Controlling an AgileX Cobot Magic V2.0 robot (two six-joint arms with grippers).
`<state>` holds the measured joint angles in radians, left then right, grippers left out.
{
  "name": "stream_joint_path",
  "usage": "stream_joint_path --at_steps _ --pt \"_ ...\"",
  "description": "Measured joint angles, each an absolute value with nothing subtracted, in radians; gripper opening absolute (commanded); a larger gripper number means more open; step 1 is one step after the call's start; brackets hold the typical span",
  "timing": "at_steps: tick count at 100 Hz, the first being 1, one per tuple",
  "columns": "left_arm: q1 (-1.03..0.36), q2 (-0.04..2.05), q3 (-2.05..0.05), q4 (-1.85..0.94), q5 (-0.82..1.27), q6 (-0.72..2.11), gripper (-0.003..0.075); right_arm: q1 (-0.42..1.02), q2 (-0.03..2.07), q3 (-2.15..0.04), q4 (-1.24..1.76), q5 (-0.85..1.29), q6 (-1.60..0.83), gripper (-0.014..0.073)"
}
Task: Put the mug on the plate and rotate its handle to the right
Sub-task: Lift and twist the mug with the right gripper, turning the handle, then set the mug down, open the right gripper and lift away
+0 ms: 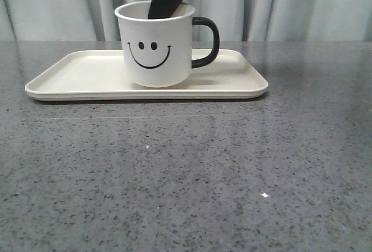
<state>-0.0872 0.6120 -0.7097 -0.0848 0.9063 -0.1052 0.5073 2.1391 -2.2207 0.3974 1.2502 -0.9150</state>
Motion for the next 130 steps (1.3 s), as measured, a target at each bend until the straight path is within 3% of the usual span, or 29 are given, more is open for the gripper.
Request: stream_joint_path --at_steps 88,100,115,130 --pt "-0.087 0.612 -0.710 -0.085 0.906 -0.105 0.0493 0.507 2.164 -2.218 0.420 1.247 -0.917 -0.0053" --pt "-0.087 0.612 -0.710 -0.085 0.906 -0.105 0.0493 0.507 2.164 -2.218 0.420 1.247 -0.917 0.0050" --pt "-0.087 0.612 -0.710 -0.085 0.906 -0.105 0.0493 0.507 2.170 -2.218 0.420 1.247 -0.917 0.0276" --pt "-0.087 0.612 -0.710 -0.085 0.906 -0.105 0.0493 0.507 2.174 -2.218 0.420 1.244 -0.917 0.0378"
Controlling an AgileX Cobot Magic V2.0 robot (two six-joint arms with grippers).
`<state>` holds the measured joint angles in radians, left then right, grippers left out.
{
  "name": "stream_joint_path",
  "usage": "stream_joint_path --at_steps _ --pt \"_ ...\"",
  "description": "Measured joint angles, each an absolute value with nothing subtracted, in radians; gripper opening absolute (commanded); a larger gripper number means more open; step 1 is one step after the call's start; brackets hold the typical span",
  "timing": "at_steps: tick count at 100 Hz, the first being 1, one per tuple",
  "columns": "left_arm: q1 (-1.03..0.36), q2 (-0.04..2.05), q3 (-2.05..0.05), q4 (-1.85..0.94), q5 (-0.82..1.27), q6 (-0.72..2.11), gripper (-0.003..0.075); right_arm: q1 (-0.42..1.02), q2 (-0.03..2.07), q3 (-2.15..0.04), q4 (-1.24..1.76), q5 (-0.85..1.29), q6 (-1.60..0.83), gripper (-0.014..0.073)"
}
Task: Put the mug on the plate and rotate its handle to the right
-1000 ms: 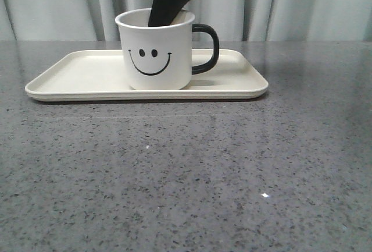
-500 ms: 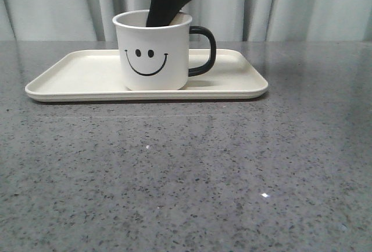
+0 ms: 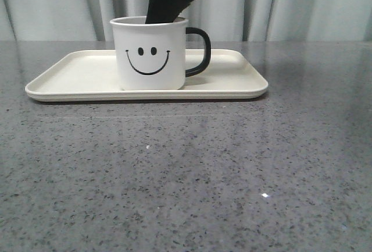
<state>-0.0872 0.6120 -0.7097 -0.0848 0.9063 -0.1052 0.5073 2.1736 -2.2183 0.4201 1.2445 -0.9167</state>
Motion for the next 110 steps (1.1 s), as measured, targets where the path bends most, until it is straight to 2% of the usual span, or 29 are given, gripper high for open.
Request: stream_joint_path --at_steps 51,85,110 --pt "-0.087 0.612 -0.710 -0.085 0.906 -0.105 0.0493 0.485 2.110 -2.218 0.420 1.200 -0.882 0.0386" --pt "-0.087 0.612 -0.710 -0.085 0.906 -0.105 0.0493 0.429 1.911 -2.203 0.412 1.198 -0.774 0.0386" --pt "-0.087 0.612 -0.710 -0.085 0.906 -0.105 0.0493 0.429 1.704 -2.060 0.327 1.167 -0.741 0.0386"
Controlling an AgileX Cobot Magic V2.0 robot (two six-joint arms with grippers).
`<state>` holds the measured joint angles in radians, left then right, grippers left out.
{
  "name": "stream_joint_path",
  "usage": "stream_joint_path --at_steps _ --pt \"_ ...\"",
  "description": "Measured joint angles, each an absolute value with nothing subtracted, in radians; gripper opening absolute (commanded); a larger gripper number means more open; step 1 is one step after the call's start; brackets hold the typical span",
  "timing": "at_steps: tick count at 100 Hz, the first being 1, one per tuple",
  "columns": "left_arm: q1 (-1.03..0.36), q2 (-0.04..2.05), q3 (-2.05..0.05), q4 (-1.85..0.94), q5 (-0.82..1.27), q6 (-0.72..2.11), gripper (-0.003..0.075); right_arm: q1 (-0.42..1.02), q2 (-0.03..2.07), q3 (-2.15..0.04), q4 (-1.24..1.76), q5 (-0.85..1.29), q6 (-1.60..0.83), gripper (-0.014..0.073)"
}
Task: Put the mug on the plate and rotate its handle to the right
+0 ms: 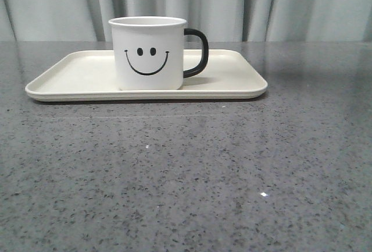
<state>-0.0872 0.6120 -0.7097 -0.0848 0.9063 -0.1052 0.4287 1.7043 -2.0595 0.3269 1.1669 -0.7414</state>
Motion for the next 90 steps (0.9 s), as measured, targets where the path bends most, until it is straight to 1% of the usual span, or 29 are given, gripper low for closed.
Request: stream_joint_path --at_steps 37,47,60,80,90 --pt "-0.087 0.612 -0.710 -0.085 0.906 -0.105 0.0493 0.429 1.422 -1.720 0.114 1.055 -0.546 0.0386" --pt "-0.087 0.612 -0.710 -0.085 0.906 -0.105 0.0493 0.406 1.340 -1.630 0.094 1.036 -0.489 0.0386" --pt "-0.087 0.612 -0.710 -0.085 0.906 -0.105 0.0493 0.321 1.229 -1.491 0.083 1.005 -0.421 0.0386" --pt "-0.087 0.612 -0.710 -0.085 0.902 -0.105 0.0493 0.148 1.047 -1.225 0.079 0.880 -0.369 0.0386" --pt "-0.087 0.612 -0.710 -0.085 0.901 -0.105 0.0493 0.103 0.961 -1.089 0.079 0.836 -0.354 0.0386"
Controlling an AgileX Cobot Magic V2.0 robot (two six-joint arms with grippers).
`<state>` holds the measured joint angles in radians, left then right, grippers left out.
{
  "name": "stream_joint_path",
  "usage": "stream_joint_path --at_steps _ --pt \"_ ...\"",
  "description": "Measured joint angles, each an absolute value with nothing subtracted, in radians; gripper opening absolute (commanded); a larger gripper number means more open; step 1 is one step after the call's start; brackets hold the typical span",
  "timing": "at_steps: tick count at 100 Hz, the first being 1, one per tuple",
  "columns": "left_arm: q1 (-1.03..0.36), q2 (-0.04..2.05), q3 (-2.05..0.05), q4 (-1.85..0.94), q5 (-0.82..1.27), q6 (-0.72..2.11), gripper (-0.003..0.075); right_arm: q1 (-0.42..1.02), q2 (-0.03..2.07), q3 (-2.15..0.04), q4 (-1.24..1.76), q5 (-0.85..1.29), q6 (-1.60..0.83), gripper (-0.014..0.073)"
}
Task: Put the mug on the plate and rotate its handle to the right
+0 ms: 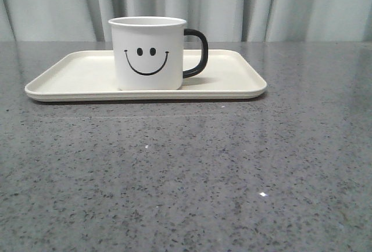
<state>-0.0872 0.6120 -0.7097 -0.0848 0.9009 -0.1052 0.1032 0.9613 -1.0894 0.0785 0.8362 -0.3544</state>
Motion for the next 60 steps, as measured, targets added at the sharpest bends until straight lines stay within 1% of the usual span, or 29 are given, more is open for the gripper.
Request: stream_joint_path --at_steps 28,45,60 --pt "-0.087 0.612 -0.710 -0.085 0.901 -0.105 0.0493 0.092 0.740 -0.813 0.080 0.720 -0.269 0.0384" --pt "-0.087 0.612 -0.710 -0.085 0.901 -0.105 0.0493 0.092 0.622 -0.730 0.082 0.700 -0.212 0.0384" --pt "-0.087 0.612 -0.710 -0.085 0.901 -0.105 0.0493 0.092 0.570 -0.699 0.082 0.704 -0.188 0.0384"
